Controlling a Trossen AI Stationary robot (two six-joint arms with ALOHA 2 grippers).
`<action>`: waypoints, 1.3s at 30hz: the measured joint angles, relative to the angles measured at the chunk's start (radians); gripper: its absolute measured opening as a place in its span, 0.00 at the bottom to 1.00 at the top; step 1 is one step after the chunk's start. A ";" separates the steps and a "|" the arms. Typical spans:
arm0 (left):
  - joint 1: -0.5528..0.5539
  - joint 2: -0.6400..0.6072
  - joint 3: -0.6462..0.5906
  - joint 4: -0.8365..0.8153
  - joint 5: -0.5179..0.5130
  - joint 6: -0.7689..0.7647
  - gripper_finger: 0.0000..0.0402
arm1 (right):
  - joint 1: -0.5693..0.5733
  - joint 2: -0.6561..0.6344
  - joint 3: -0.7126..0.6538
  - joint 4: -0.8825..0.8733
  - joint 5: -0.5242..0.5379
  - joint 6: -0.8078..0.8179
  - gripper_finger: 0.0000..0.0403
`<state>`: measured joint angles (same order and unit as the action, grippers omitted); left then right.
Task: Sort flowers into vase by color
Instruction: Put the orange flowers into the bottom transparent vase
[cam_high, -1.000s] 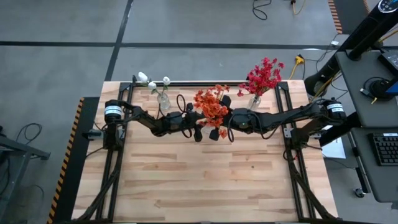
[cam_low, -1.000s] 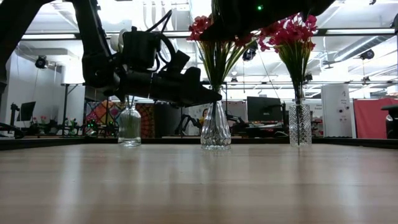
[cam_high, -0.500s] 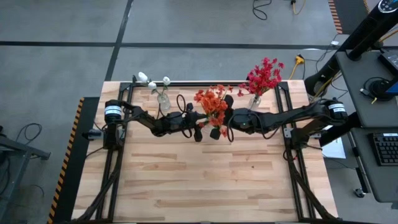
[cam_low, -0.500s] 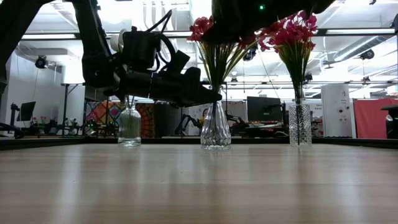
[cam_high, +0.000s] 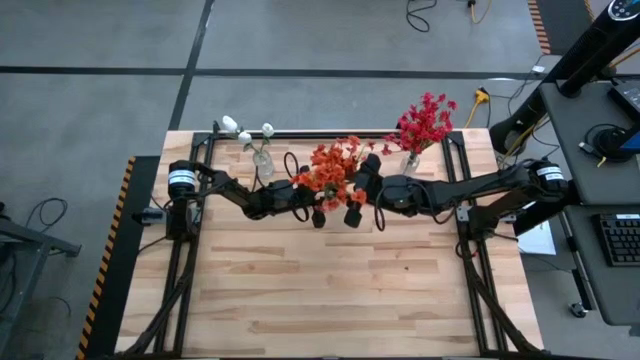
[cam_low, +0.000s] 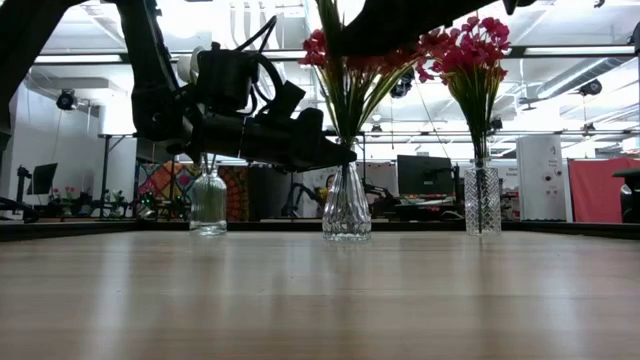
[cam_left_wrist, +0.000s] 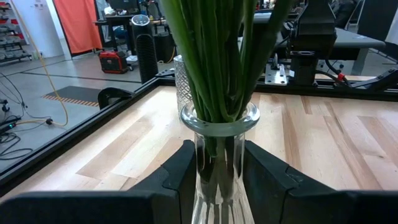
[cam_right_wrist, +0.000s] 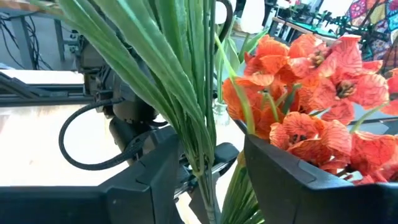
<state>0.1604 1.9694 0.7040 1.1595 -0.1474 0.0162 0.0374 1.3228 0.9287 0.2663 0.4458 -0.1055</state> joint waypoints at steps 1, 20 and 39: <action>0.000 0.000 0.000 0.000 0.000 0.000 0.23 | 0.000 0.000 0.000 0.000 0.000 0.000 0.42; 0.000 0.000 0.000 0.000 -0.001 0.000 0.23 | 0.002 0.047 0.012 0.014 -0.010 -0.040 0.42; 0.000 0.000 0.000 0.000 -0.002 0.000 0.23 | 0.014 0.185 0.196 -0.220 -0.061 -0.173 0.52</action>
<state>0.1608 1.9694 0.7036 1.1591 -0.1493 0.0165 0.0515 1.5074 1.1242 0.0464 0.3851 -0.2782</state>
